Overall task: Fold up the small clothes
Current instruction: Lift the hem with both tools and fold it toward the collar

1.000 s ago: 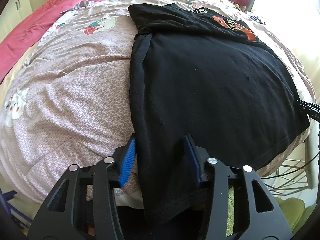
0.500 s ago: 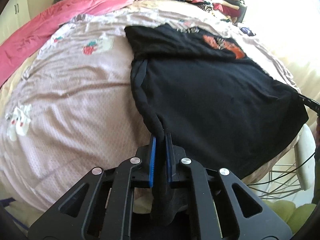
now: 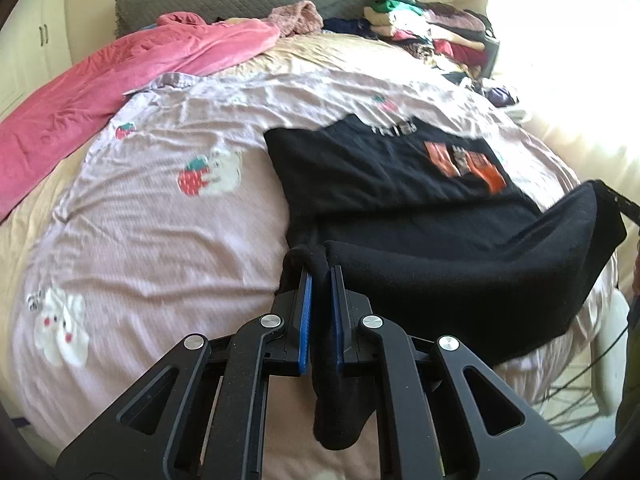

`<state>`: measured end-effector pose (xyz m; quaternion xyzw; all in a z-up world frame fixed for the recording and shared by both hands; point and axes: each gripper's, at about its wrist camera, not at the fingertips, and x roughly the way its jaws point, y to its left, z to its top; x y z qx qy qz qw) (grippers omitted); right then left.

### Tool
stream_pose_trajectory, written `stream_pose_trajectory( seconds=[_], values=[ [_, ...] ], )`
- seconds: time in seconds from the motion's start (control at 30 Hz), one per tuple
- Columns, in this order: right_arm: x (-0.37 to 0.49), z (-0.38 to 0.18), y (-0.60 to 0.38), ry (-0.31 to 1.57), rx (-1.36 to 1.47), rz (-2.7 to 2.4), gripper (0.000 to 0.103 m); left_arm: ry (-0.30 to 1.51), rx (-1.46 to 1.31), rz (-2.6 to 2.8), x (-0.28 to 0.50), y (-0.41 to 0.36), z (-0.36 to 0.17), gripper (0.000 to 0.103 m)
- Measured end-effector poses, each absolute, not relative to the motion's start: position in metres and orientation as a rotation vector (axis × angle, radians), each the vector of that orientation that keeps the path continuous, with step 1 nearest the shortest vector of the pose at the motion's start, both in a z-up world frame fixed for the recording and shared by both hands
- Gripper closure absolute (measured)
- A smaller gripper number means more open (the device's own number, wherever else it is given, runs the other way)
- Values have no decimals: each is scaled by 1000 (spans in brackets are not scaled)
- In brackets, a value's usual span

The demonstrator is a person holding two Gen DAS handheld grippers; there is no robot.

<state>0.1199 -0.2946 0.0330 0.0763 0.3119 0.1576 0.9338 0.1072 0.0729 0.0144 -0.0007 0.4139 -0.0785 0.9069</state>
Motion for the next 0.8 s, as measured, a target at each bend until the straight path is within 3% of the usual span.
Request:
stream_pose_trajectory(
  seconds=[0.8],
  values=[
    [277, 10, -290, 688, 142, 255, 94, 885, -15, -112, 258, 82, 4, 98]
  ],
)
